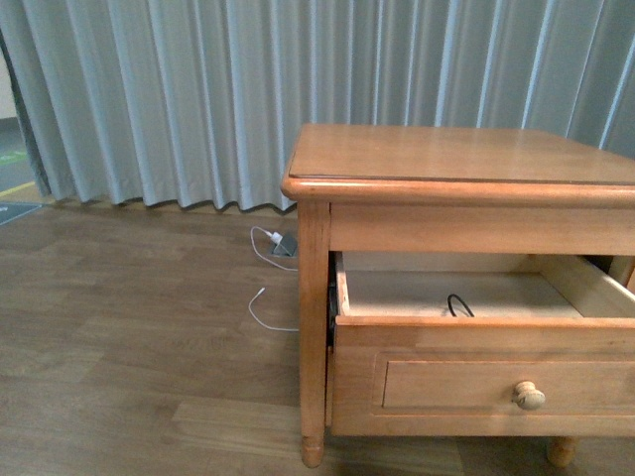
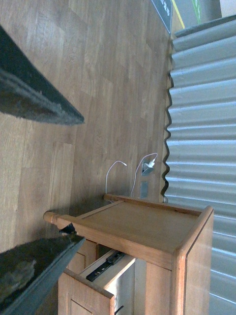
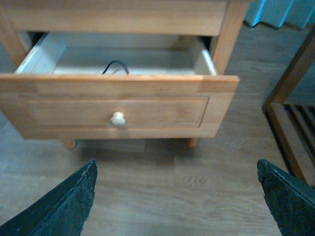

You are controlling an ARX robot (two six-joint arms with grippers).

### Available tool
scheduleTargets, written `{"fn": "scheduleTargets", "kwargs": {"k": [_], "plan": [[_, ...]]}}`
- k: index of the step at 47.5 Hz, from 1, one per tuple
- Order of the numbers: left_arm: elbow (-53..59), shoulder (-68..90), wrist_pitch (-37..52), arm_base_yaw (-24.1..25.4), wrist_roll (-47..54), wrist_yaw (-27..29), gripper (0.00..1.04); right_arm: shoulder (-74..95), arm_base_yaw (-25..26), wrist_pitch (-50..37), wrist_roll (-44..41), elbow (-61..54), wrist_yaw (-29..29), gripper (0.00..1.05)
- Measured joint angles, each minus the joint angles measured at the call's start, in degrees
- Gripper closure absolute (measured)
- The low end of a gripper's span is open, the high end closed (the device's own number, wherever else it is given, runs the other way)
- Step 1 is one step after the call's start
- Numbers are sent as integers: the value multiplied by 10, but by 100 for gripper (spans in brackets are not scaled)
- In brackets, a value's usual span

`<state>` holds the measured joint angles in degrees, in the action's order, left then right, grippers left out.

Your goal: Put charger into drawer

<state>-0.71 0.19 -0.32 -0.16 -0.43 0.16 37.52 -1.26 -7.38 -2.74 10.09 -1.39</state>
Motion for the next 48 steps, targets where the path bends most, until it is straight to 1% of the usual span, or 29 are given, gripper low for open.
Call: {"fn": "scheduleTargets", "kwargs": {"k": [3, 8, 10, 13, 19, 27, 36, 48], "plan": [[0, 0, 0, 0, 0, 0, 24, 72, 9, -33, -3, 18, 29, 8], [0, 0, 0, 0, 0, 0, 7, 191, 13, -87, -10, 51, 45, 8], [0, 0, 0, 0, 1, 0, 4, 243, 13, -109, -9, 68, 54, 8], [0, 0, 0, 0, 1, 0, 7, 318, 10, -138, -5, 95, 60, 8], [0, 0, 0, 0, 1, 0, 6, 464, -3, -191, 7, 158, 52, 8], [0, 0, 0, 0, 1, 0, 6, 589, -25, -226, 22, 226, 44, 8], [0, 0, 0, 0, 1, 0, 6, 668, -40, -259, 40, 285, 21, 8], [0, 0, 0, 0, 1, 0, 6, 742, -42, -305, 76, 351, -19, 8]]}}
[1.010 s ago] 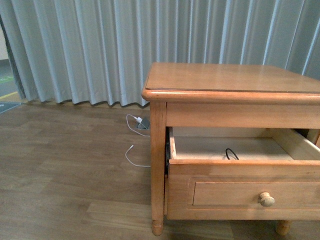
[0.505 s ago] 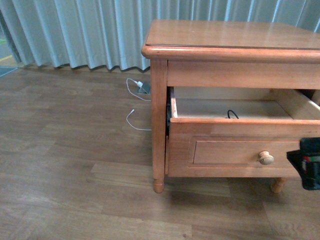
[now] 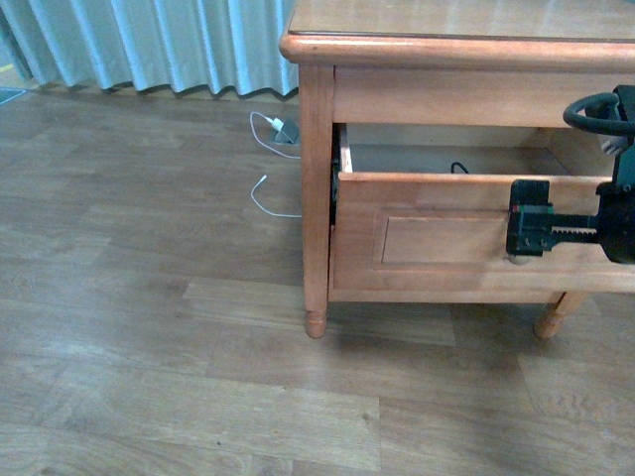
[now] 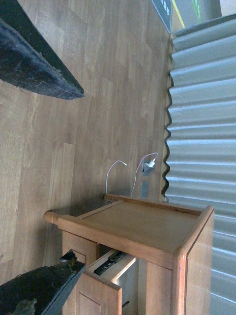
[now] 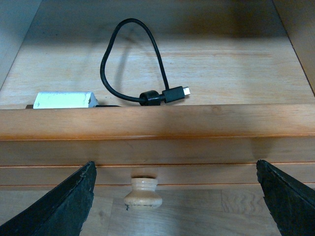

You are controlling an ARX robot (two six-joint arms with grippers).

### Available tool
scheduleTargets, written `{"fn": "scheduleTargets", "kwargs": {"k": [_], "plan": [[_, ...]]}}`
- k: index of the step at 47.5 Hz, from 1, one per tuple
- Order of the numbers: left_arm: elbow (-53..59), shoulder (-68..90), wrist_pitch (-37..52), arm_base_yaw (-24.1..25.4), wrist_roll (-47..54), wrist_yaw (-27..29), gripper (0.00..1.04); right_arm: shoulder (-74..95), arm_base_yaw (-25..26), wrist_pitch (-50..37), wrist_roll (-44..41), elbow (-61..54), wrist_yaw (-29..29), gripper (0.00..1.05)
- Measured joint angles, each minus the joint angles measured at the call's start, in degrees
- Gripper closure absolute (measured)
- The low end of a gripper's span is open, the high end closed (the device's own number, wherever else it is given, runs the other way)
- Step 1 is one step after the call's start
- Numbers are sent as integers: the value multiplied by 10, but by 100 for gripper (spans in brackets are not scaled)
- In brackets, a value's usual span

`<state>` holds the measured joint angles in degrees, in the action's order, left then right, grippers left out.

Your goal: Put charger into drawer

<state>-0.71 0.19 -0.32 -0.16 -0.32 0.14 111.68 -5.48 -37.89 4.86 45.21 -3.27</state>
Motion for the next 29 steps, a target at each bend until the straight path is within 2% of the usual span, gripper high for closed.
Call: {"fn": "scheduleTargets", "kwargs": {"k": [9, 29], "plan": [[0, 0, 0, 0, 0, 0, 6, 54, -5, -31, 10, 67, -33, 8], [0, 0, 0, 0, 0, 0, 6, 164, -10, -30, 25, 221, -96, 8]]}}
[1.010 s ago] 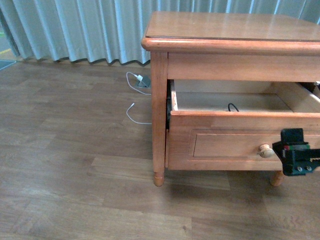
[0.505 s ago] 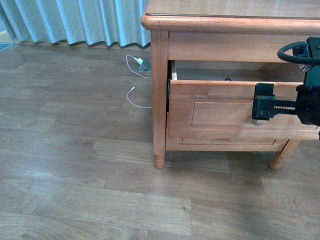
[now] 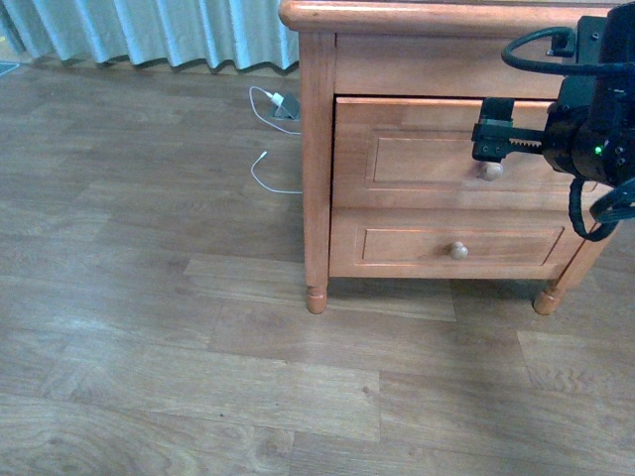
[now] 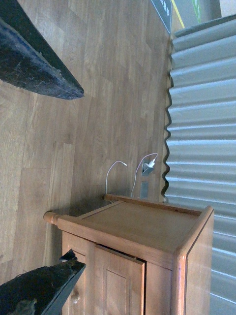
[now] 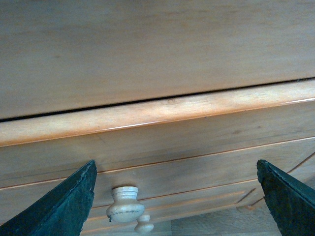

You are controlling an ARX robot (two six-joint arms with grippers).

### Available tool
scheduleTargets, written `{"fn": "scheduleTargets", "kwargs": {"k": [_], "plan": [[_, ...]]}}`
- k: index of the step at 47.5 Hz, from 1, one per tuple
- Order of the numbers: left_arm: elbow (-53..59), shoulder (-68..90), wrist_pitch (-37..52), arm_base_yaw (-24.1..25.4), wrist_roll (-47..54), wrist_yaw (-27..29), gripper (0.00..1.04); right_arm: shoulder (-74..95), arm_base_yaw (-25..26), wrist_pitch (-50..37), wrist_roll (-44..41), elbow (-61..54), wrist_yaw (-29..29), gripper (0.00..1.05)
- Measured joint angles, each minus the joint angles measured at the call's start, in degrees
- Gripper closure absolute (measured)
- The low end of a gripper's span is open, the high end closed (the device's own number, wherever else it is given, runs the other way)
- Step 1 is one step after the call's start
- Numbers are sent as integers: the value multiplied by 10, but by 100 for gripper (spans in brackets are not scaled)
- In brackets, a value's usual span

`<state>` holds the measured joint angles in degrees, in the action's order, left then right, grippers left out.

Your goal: Put charger into drawer

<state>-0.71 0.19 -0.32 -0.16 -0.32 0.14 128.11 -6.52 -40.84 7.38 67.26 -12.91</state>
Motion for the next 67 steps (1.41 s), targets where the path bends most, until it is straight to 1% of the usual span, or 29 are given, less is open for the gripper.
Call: {"fn": "scheduleTargets", "kwargs": {"k": [19, 27, 34, 44, 49, 52, 57, 61, 67], "plan": [[0, 0, 0, 0, 0, 0, 6, 55, -7, -15, 2, 57, -40, 8], [0, 0, 0, 0, 0, 0, 6, 57, -7, -15, 2, 61, -39, 8], [0, 0, 0, 0, 0, 0, 6, 49, -3, -19, 5, 47, -16, 8], [0, 0, 0, 0, 0, 0, 6, -51, 2, -20, 6, -50, 50, 8], [0, 0, 0, 0, 0, 0, 6, -122, 1, -5, -2, -115, 83, 8], [0, 0, 0, 0, 0, 0, 6, -184, -2, 20, -14, -167, 111, 8], [0, 0, 0, 0, 0, 0, 6, -326, -14, 91, -43, -270, 151, 8], [0, 0, 0, 0, 0, 0, 6, -419, -21, 137, -50, -322, 161, 8], [0, 0, 0, 0, 0, 0, 6, -570, -30, 209, -50, -389, 160, 8]]}}
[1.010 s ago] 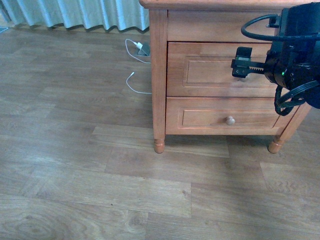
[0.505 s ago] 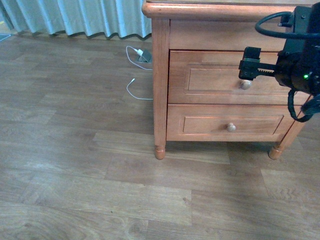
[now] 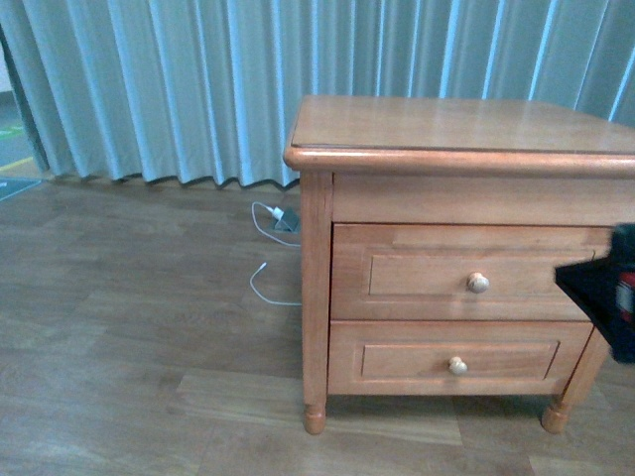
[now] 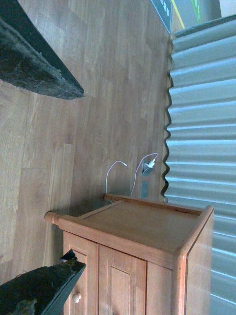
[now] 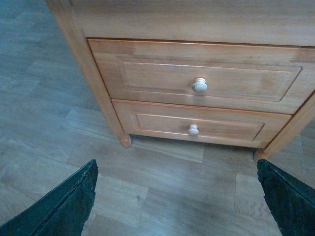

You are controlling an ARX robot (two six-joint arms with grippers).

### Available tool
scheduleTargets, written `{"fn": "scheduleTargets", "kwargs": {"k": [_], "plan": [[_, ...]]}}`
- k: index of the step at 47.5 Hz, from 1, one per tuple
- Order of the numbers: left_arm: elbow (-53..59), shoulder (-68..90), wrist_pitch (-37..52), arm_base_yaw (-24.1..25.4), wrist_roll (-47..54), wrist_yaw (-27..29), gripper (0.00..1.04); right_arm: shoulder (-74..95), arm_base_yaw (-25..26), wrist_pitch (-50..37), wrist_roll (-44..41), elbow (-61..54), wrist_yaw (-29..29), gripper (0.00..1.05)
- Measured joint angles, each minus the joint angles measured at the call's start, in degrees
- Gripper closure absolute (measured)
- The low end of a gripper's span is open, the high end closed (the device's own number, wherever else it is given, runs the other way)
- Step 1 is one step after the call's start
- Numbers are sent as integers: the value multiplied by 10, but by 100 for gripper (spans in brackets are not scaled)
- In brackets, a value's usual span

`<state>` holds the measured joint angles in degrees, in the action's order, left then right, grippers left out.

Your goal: Put charger into drawer

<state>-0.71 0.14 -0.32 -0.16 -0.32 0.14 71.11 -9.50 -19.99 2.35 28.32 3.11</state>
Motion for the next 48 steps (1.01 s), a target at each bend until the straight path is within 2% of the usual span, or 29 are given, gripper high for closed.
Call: {"fn": "scheduleTargets", "kwargs": {"k": [3, 10, 15, 29, 32, 35, 38, 41, 48], "plan": [[0, 0, 0, 0, 0, 0, 6, -80, -2, 40, 2, -33, 0, 8], [0, 0, 0, 0, 0, 0, 6, -348, 12, 204, 18, -106, -10, 8], [0, 0, 0, 0, 0, 0, 6, -444, 24, 271, 37, -127, -16, 8], [0, 0, 0, 0, 0, 0, 6, -485, 28, 281, 50, -134, -22, 8], [0, 0, 0, 0, 0, 0, 6, -506, 21, 191, 27, -171, -81, 17], [0, 0, 0, 0, 0, 0, 6, -529, 23, 114, 2, -205, -97, 30], [0, 0, 0, 0, 0, 0, 6, -550, 72, 103, -11, -218, -39, 46], [0, 0, 0, 0, 0, 0, 6, -558, 89, 104, -15, -227, -37, 57], [0, 0, 0, 0, 0, 0, 6, -575, 93, 109, -19, -240, -34, 80]]}}
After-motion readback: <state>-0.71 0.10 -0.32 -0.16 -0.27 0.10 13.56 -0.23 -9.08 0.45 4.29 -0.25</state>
